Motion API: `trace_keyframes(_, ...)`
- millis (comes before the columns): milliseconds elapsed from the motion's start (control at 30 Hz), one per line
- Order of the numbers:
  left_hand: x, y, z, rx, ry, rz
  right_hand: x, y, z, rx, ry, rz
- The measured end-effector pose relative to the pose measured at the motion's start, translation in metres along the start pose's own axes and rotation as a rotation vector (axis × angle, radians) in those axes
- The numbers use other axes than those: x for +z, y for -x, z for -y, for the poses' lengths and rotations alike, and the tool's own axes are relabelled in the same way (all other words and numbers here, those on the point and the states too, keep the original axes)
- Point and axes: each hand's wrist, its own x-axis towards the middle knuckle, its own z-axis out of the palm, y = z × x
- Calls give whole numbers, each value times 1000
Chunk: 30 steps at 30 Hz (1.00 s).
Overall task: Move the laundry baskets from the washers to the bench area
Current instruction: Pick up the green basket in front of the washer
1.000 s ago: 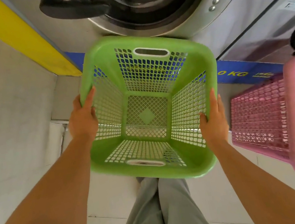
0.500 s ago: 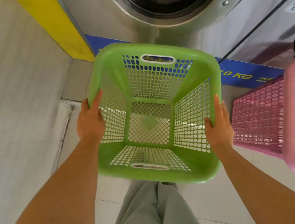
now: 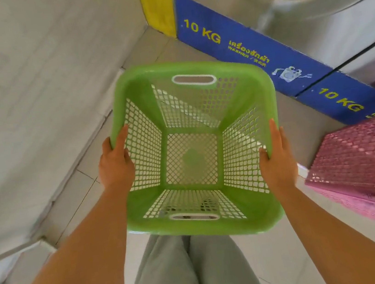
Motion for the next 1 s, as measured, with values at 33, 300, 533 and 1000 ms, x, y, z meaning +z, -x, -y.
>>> trace_keyframes(33, 0, 6, 13, -27, 7, 7, 7, 6, 2, -10, 16, 20)
trace_keyframes(300, 8, 49, 132, -189, 53, 17, 81, 69, 34, -74, 23, 132)
trace_keyframes(533, 30, 69, 241, -266, 129, 35, 167, 110, 65, -164, 46, 210)
trace_keyframes(1000, 76, 85, 321, -435, 128, 223, 244, 144, 83, -183, 205, 344)
